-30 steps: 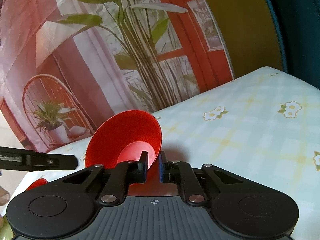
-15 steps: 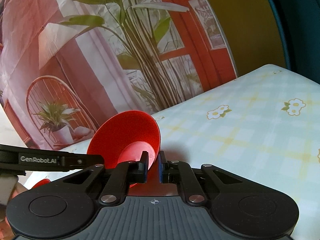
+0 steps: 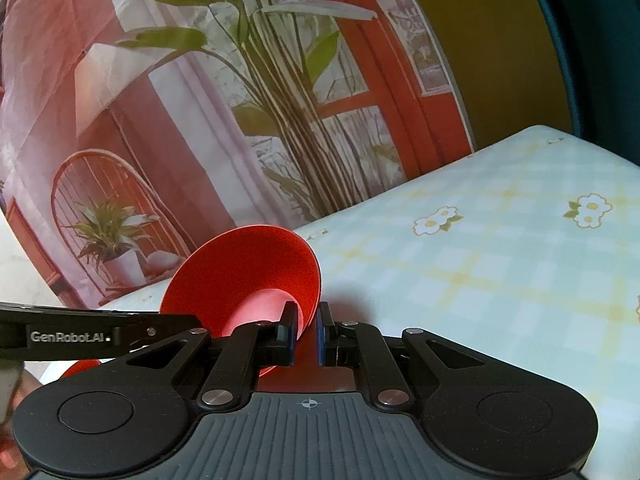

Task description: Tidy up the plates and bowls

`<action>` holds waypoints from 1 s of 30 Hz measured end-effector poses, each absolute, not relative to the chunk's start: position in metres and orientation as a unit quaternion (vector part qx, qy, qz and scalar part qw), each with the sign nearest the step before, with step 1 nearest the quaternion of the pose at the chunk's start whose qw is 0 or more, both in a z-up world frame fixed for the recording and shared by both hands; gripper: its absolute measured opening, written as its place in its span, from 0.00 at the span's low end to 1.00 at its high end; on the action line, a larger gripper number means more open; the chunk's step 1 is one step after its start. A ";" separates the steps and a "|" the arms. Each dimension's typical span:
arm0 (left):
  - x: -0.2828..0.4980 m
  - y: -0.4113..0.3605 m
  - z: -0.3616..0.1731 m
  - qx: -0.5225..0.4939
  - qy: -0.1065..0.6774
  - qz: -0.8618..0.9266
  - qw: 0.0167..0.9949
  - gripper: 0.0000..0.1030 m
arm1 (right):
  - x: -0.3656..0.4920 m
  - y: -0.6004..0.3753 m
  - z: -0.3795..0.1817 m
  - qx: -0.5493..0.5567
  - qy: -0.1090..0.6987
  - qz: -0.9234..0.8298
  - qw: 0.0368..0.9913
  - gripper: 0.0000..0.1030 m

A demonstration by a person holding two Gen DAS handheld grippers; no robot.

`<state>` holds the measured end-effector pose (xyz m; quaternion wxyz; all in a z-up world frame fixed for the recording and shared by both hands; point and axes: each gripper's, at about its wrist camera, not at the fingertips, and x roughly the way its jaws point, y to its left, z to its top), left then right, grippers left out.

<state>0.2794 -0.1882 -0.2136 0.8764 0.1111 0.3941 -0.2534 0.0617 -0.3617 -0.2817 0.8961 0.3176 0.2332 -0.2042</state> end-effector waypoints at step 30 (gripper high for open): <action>0.236 -0.028 -0.126 0.015 0.377 -0.256 0.890 0.23 | 0.113 -0.246 -0.171 0.236 0.256 -0.129 0.928 0.10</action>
